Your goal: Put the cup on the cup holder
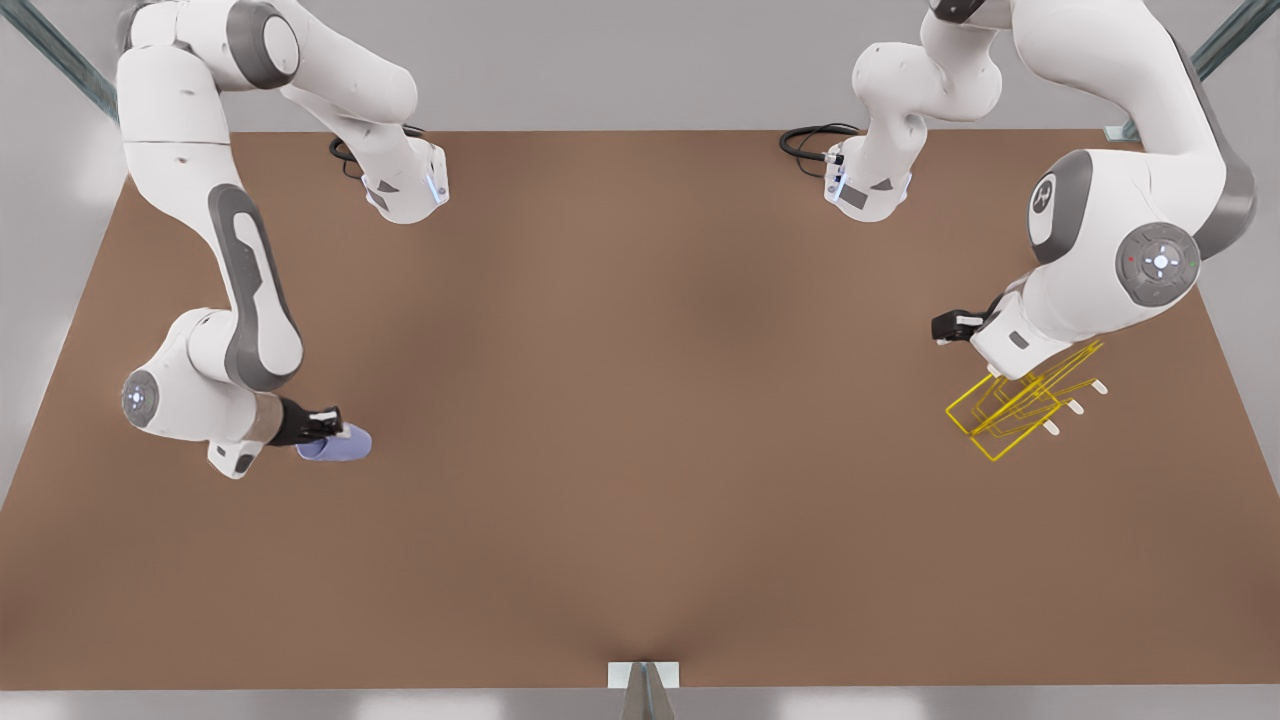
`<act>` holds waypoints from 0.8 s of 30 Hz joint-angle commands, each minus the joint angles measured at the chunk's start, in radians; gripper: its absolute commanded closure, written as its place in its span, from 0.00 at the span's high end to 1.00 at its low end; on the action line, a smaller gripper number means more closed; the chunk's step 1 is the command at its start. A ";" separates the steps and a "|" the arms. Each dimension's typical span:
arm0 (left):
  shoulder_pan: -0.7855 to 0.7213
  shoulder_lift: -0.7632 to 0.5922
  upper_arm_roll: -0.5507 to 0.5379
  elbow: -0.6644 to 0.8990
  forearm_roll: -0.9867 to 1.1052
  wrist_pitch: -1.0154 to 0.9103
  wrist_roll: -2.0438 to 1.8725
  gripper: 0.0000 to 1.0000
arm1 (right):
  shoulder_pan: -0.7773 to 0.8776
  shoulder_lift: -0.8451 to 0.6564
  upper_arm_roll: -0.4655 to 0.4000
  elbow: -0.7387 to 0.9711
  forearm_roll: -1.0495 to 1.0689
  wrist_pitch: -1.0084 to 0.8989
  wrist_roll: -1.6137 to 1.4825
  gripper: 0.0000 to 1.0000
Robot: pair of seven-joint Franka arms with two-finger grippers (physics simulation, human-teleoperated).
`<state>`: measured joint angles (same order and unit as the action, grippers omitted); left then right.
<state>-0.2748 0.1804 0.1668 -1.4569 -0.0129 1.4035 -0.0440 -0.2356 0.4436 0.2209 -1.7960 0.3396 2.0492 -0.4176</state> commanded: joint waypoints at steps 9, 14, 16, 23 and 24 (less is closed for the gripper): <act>0.000 0.001 0.000 0.000 0.016 -0.001 0.000 1.00 | 0.421 0.455 0.192 0.622 0.404 0.229 1.372 0.21; 0.000 0.004 0.000 0.000 0.021 0.000 -0.002 1.00 | 0.637 0.745 0.184 0.981 0.302 0.391 1.574 0.21; 0.002 0.008 0.000 0.000 0.022 0.000 -0.002 1.00 | 0.691 0.796 0.187 1.047 0.303 0.424 1.593 0.21; 0.006 0.014 0.000 0.000 0.028 -0.008 -0.013 1.00 | 0.736 0.869 0.235 1.055 0.306 0.508 1.600 0.21; 0.006 0.014 0.000 0.000 0.027 -0.009 -0.023 1.00 | 0.745 0.883 0.235 1.055 0.305 0.511 1.600 0.21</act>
<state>-0.2687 0.1951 0.1666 -1.4577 0.0126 1.3977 -0.0484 0.5064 1.3233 0.4545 -0.7410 0.6502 2.4919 0.6551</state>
